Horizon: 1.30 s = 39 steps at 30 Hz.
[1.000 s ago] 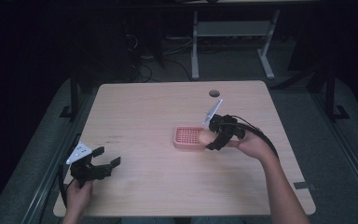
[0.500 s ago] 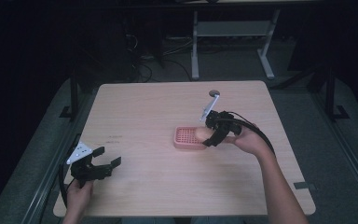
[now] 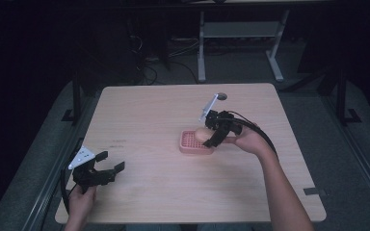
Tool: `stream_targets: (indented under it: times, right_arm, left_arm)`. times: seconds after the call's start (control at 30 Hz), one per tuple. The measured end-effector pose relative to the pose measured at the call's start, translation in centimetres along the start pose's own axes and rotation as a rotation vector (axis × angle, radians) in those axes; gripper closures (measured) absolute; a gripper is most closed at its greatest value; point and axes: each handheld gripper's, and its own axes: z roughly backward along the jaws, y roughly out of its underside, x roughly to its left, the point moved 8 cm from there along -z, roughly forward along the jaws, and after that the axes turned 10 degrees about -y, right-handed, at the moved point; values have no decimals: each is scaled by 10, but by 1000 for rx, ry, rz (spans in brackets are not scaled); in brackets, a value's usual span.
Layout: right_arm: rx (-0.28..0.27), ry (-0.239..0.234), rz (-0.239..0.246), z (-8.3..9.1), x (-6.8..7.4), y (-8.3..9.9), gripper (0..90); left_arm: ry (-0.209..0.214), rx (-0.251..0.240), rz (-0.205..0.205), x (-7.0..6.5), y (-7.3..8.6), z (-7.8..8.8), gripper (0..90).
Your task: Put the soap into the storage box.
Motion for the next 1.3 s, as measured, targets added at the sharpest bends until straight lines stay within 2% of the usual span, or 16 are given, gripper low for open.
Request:
stream_targets:
  times: [0.43, 0.97, 1.3]
  right_arm:
    - [25, -16, 4, -12, -6, -15, 321]
    - [54, -41, -28, -34, -21, -17, 320]
    - [65, -47, -35, -42, -25, -18, 320]
  left_arm:
    - [2, 0, 4, 0, 0, 0, 143]
    - [4, 1, 4, 0, 0, -1, 143]
    - [4, 0, 5, 0, 0, 0, 143]
